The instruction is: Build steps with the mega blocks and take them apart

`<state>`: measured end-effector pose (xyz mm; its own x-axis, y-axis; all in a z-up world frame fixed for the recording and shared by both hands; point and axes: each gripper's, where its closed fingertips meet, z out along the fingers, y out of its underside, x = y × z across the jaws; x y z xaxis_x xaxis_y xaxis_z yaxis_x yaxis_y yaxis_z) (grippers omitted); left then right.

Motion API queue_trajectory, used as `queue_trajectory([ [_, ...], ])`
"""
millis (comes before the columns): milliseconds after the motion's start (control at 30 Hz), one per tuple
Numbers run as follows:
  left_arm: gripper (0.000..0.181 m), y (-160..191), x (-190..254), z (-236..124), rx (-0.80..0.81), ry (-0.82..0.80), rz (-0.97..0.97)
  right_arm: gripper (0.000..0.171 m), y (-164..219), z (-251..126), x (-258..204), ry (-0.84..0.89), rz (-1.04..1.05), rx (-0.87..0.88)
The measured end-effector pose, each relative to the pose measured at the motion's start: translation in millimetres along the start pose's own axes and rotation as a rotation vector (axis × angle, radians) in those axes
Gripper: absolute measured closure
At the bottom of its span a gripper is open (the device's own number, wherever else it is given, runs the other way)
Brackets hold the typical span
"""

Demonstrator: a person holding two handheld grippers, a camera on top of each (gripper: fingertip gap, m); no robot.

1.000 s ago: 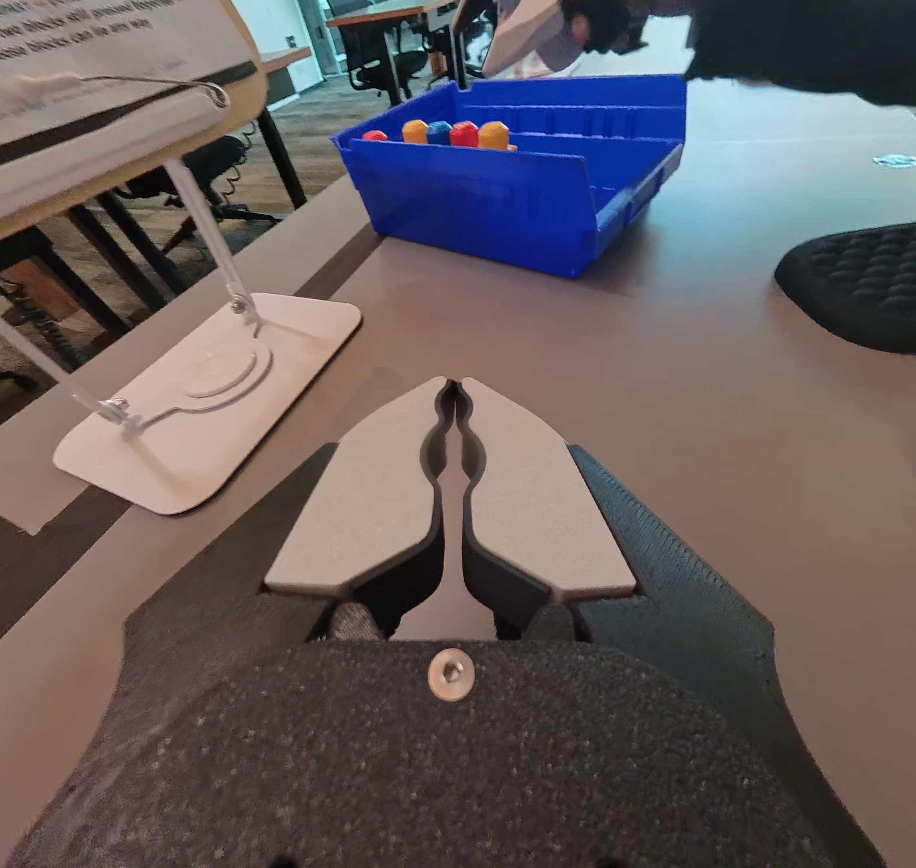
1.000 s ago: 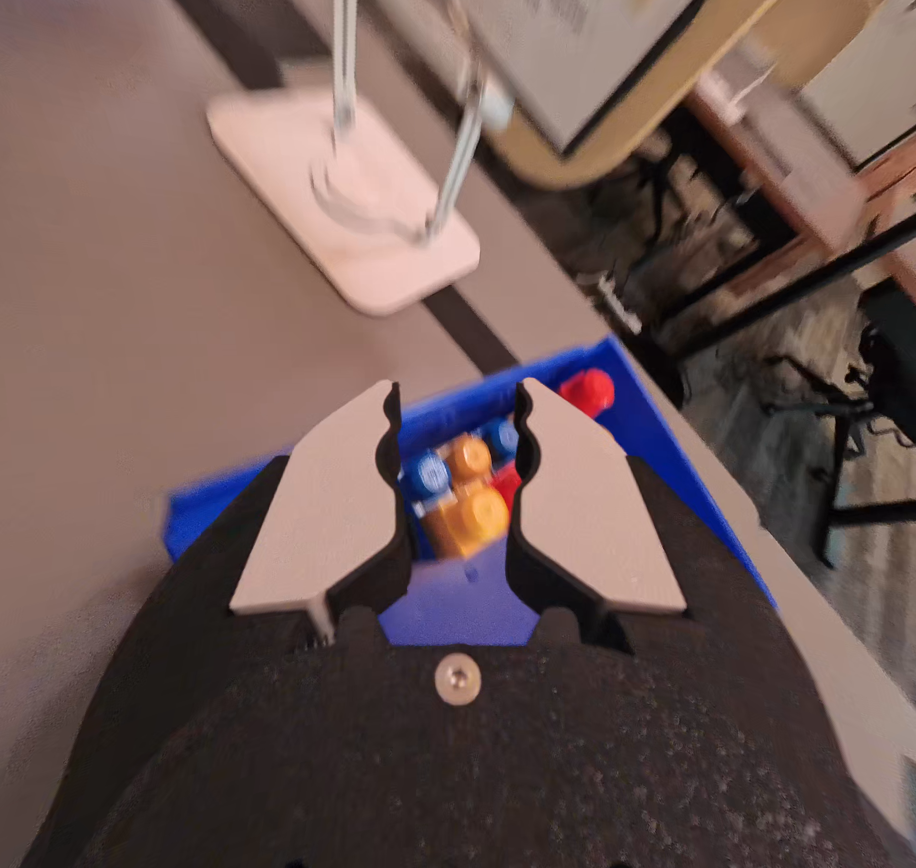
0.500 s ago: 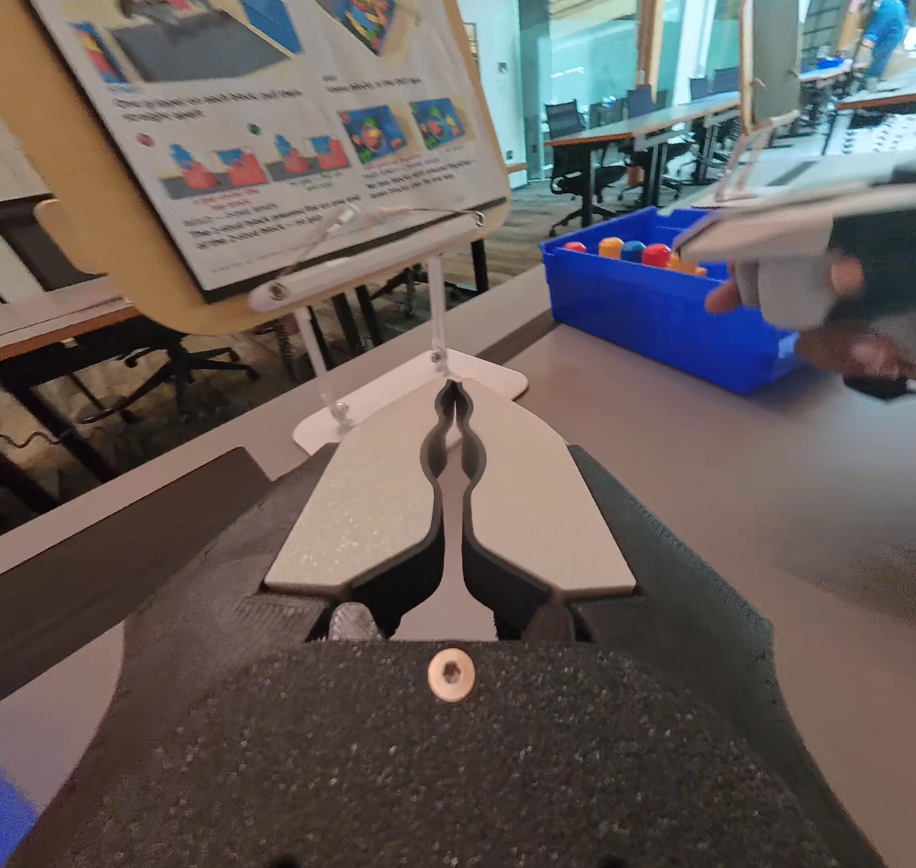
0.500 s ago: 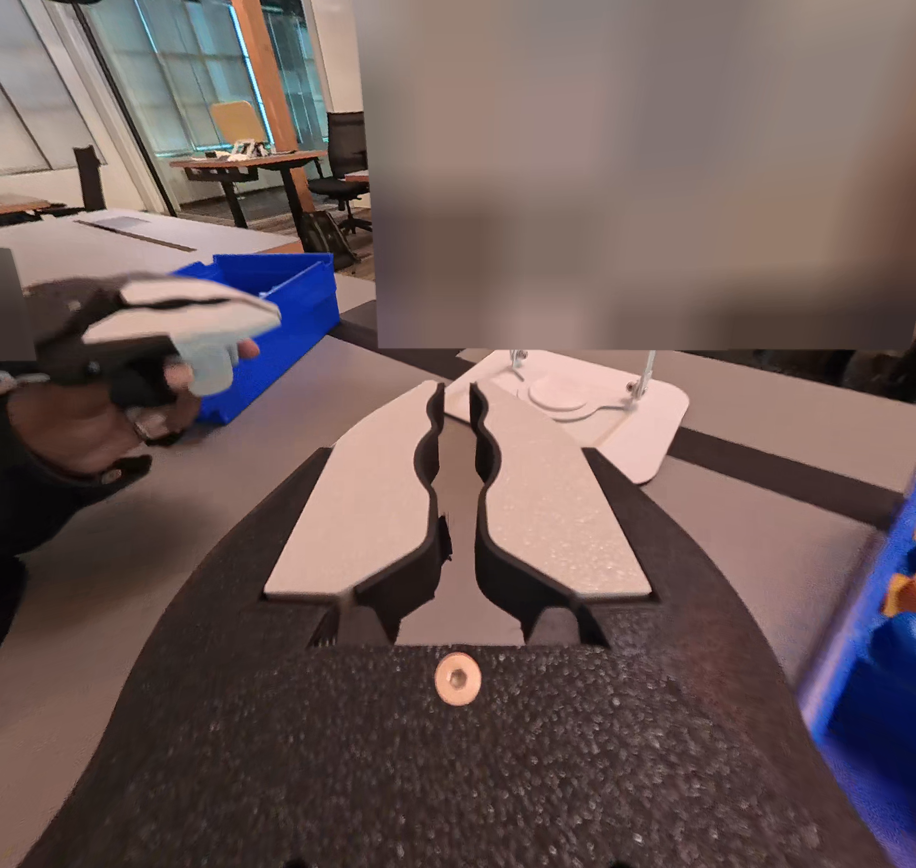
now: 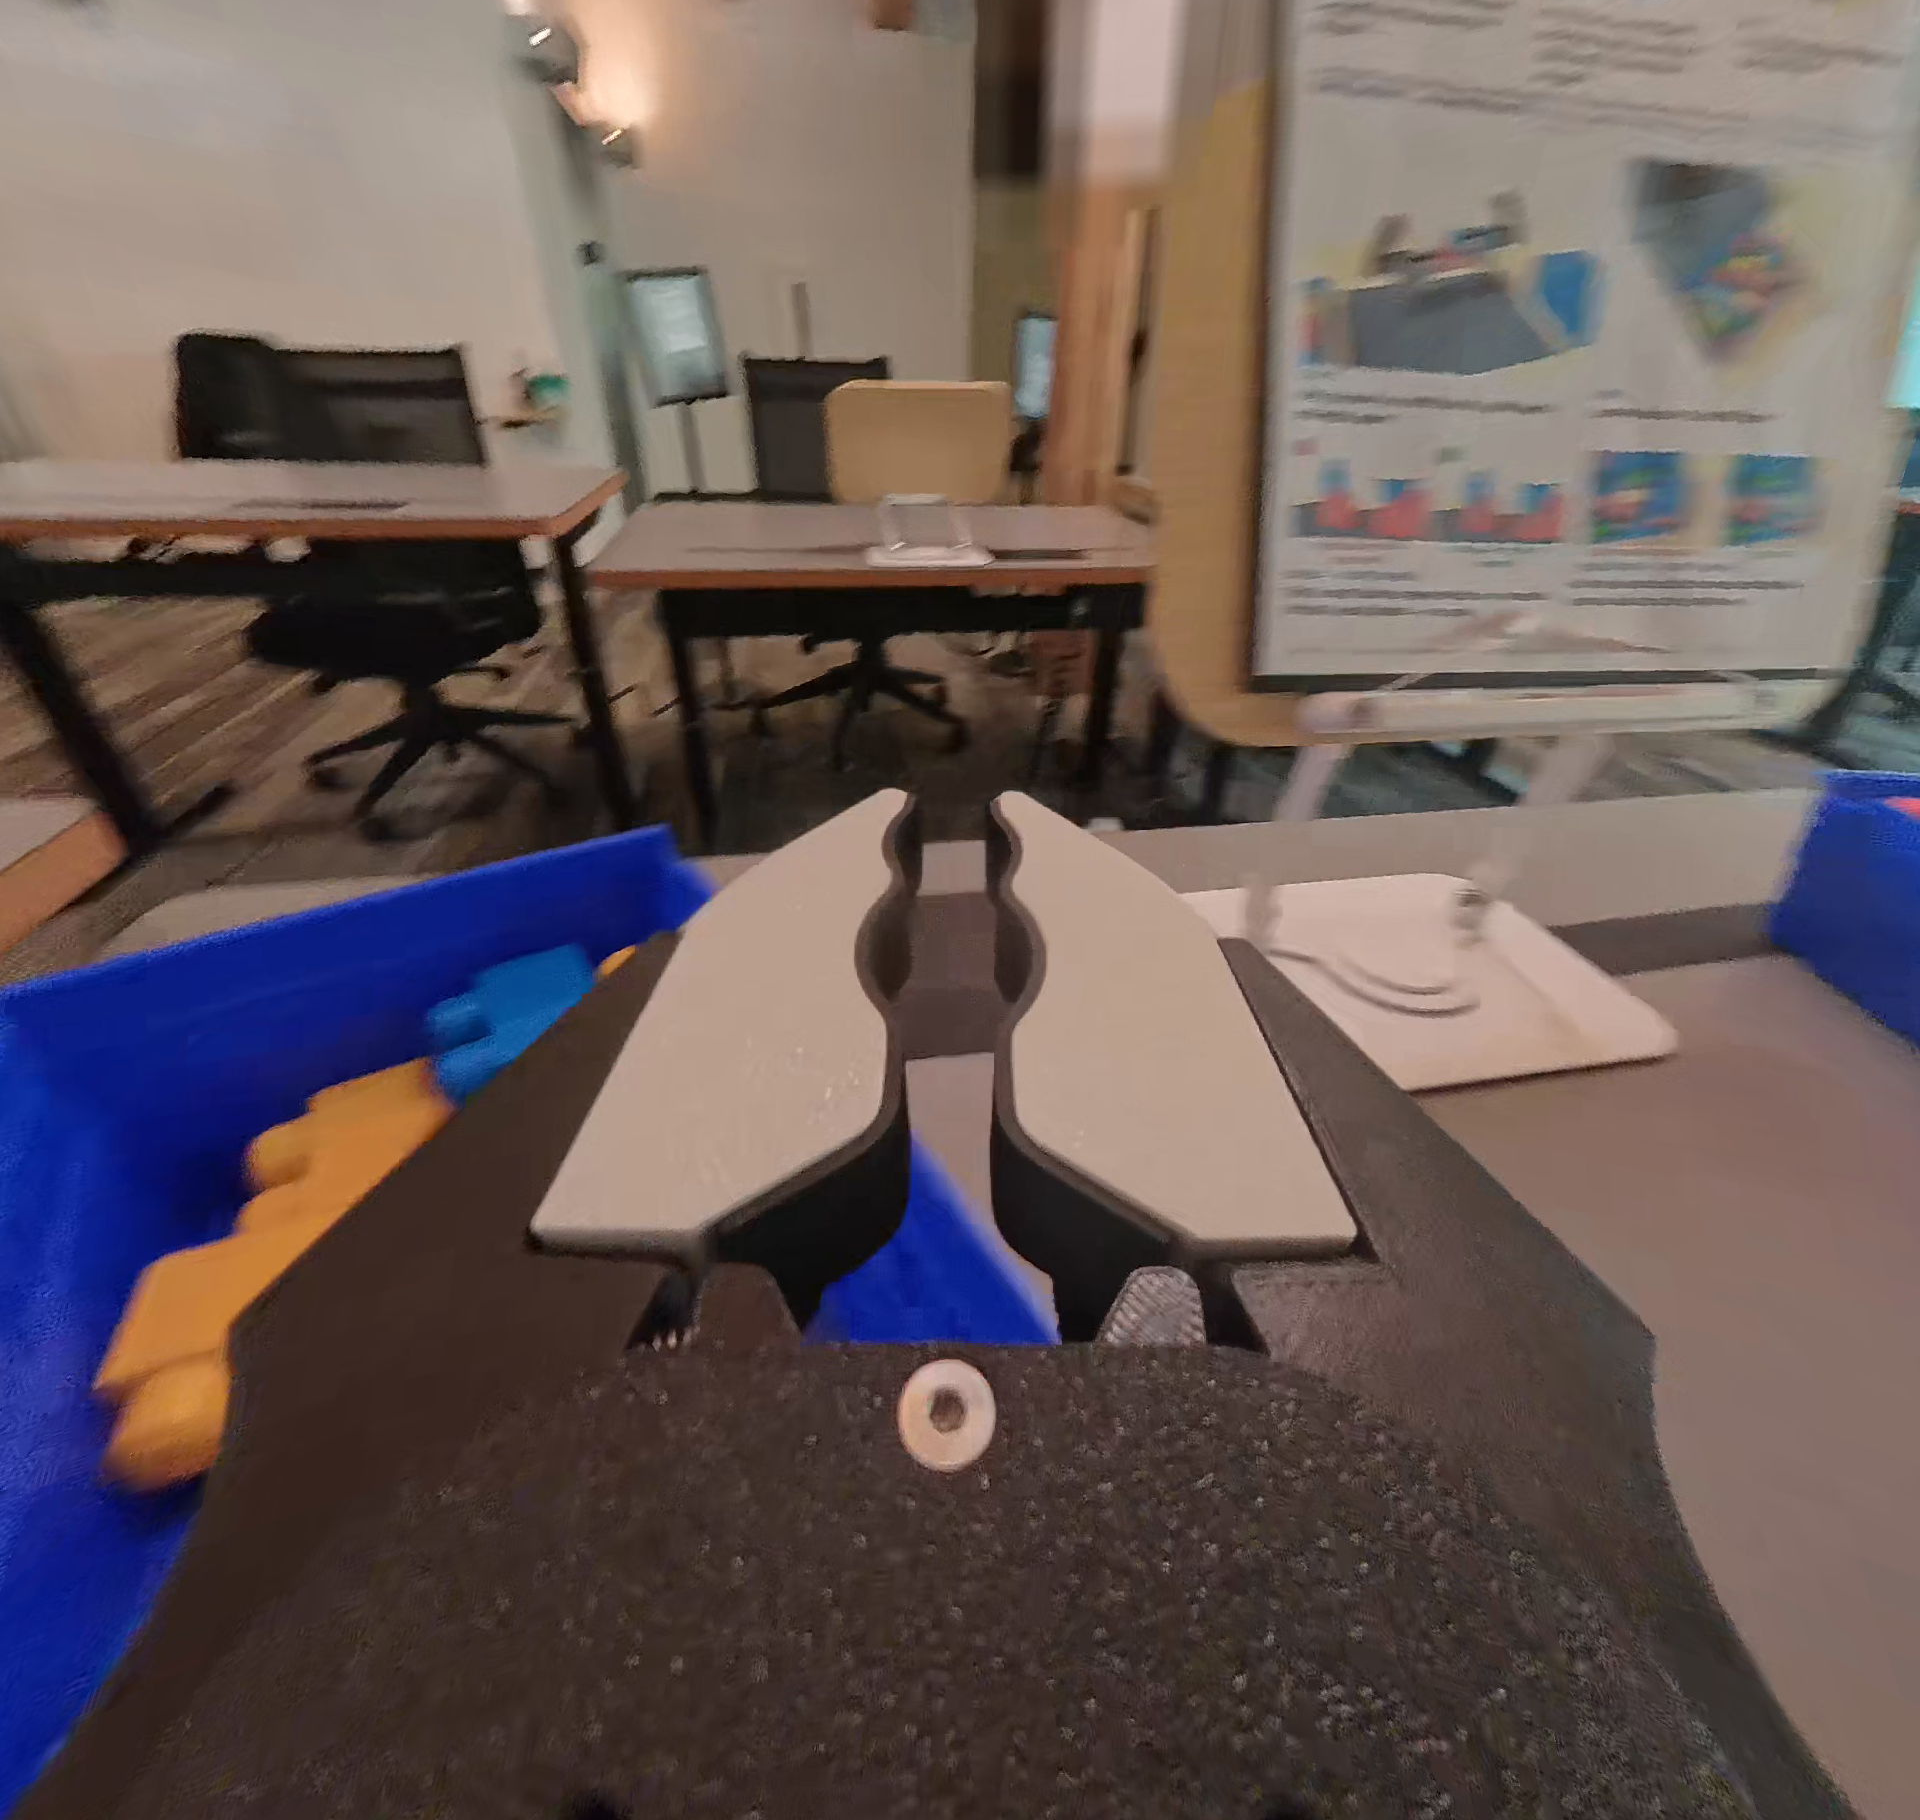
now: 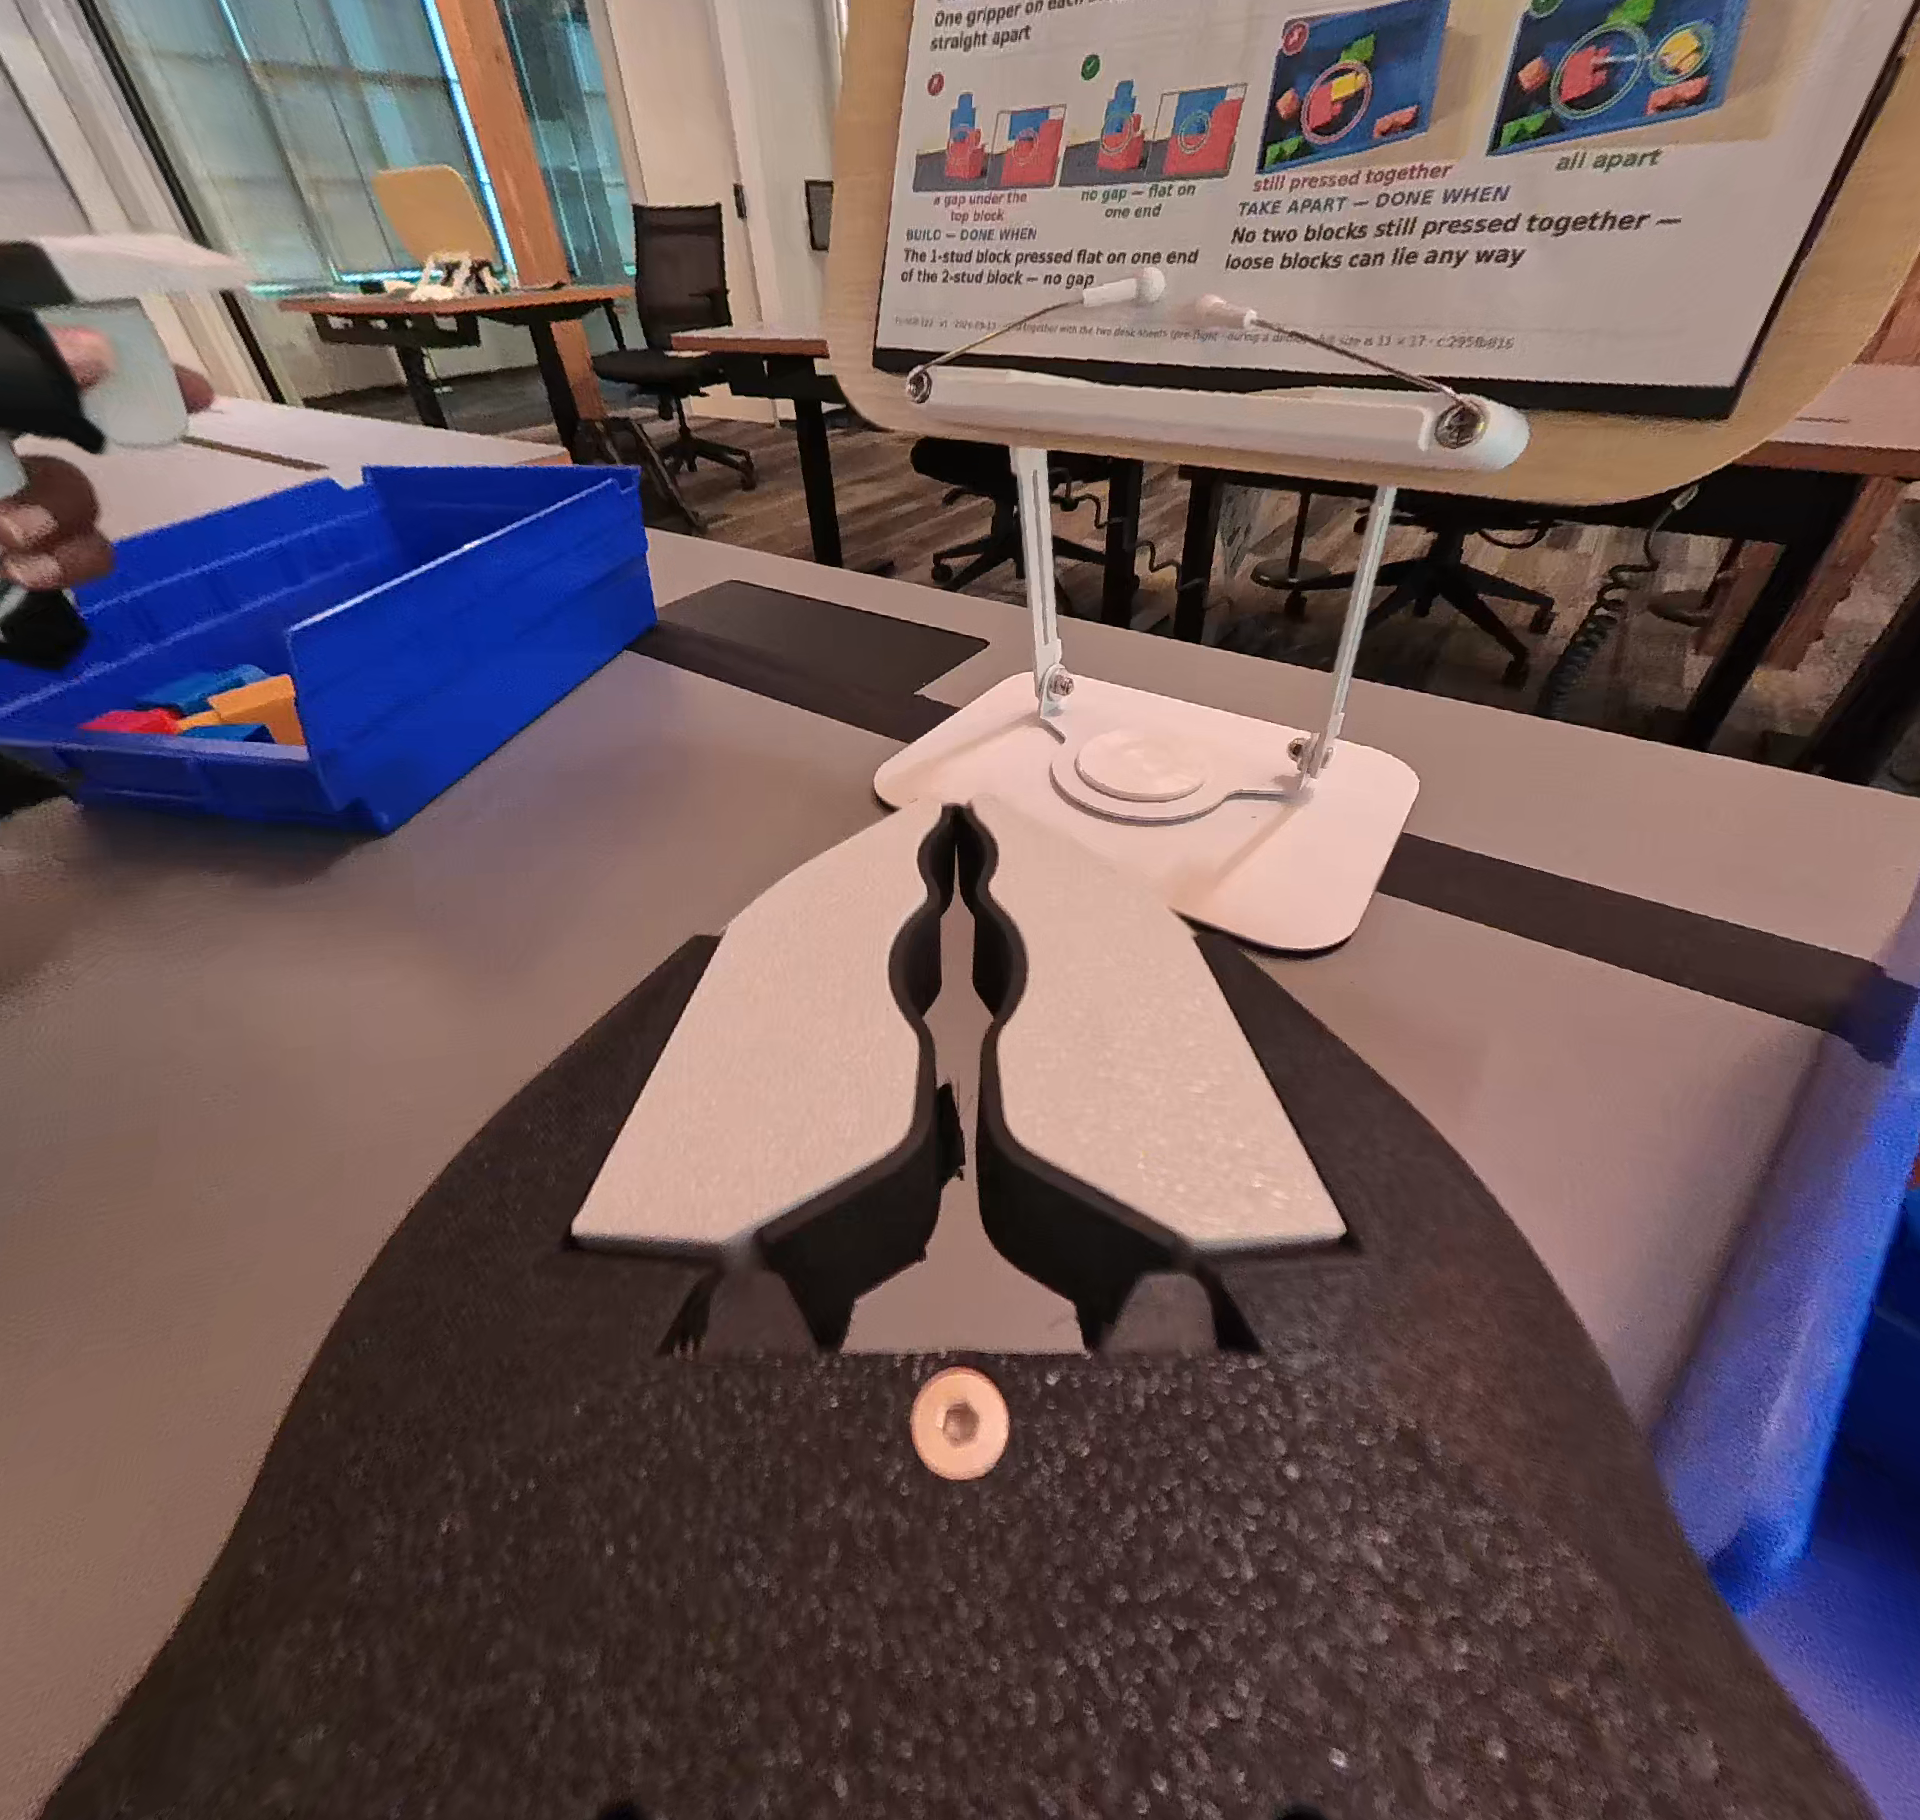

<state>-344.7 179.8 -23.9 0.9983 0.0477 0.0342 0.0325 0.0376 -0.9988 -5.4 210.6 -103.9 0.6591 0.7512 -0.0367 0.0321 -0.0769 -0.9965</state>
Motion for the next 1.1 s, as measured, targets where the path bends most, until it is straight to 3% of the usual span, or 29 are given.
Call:
queue_trajectory([
  [267, 0.133, 69.0, -109.6, 32.4, -0.335, -0.199, -0.022, 0.171, 11.8, 4.4, -4.3, -0.019, -0.029, -0.037],
  [433, 0.115, 126.2, -138.5, 58.2, -0.553, -0.241, -0.035, 0.171, 17.4, 6.5, -7.5, -0.041, -0.046, -0.059],
  [567, 0.107, 145.4, -146.4, 74.2, -0.634, -0.273, -0.048, 0.171, 21.5, 7.7, -8.9, -0.054, -0.048, -0.073],
  [733, 0.109, 162.8, -154.8, 83.8, -0.705, -0.316, -0.047, 0.171, 24.3, 8.6, -12.1, -0.077, -0.054, -0.085],
  [1100, 0.117, 161.8, -158.8, 84.5, -0.692, -0.344, -0.008, 0.171, 26.2, 9.3, -18.8, -0.111, -0.067, -0.093],
])
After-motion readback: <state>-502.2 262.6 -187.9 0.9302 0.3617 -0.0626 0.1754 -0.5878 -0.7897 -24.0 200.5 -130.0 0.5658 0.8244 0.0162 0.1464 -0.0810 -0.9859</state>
